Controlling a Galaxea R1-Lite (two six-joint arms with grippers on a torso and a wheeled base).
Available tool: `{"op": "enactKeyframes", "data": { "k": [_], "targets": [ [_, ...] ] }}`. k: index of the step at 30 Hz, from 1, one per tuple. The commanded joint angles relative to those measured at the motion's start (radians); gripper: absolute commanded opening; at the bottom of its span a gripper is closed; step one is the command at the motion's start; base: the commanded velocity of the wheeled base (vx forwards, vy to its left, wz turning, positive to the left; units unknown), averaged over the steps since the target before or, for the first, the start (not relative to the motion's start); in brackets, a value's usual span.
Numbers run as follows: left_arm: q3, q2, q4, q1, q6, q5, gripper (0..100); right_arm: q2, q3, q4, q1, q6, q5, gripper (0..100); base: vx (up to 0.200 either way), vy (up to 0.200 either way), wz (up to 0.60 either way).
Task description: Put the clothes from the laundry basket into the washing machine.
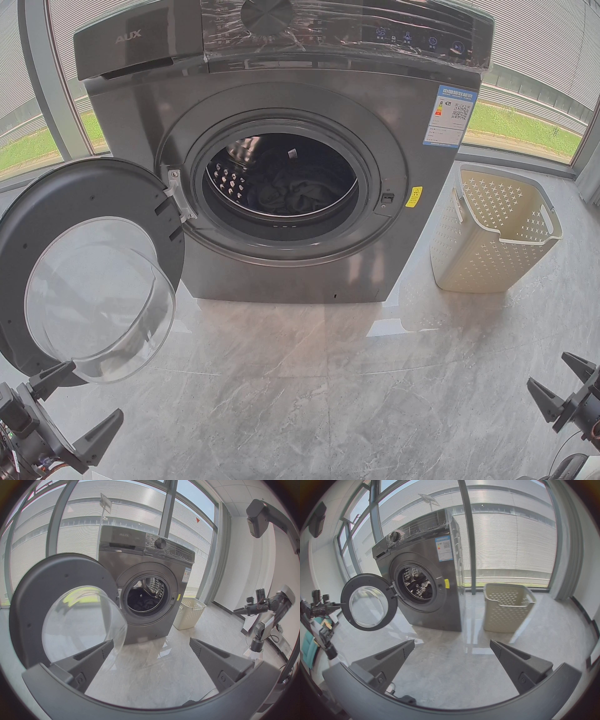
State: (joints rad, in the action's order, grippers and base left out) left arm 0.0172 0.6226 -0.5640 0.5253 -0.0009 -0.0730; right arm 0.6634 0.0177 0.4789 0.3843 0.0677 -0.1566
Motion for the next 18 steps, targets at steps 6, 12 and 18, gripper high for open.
{"op": "enactKeyframes", "data": {
  "k": [6,12,18],
  "targets": [
    [-0.017,-0.454,0.372,-0.238,-0.068,0.048,100,-0.579,-0.015,-0.427,-0.222,-0.042,0.011,100,-0.067,0.000,0.00],
    [-0.017,-0.531,0.500,-0.355,-0.064,0.050,100,-0.571,-0.016,-0.419,-0.249,-0.023,-0.004,100,-0.133,0.000,0.00],
    [-0.017,-0.546,0.504,-0.482,-0.039,0.045,100,-0.663,-0.015,-0.425,-0.384,-0.045,0.117,100,0.000,0.000,0.00]
  ]
}}
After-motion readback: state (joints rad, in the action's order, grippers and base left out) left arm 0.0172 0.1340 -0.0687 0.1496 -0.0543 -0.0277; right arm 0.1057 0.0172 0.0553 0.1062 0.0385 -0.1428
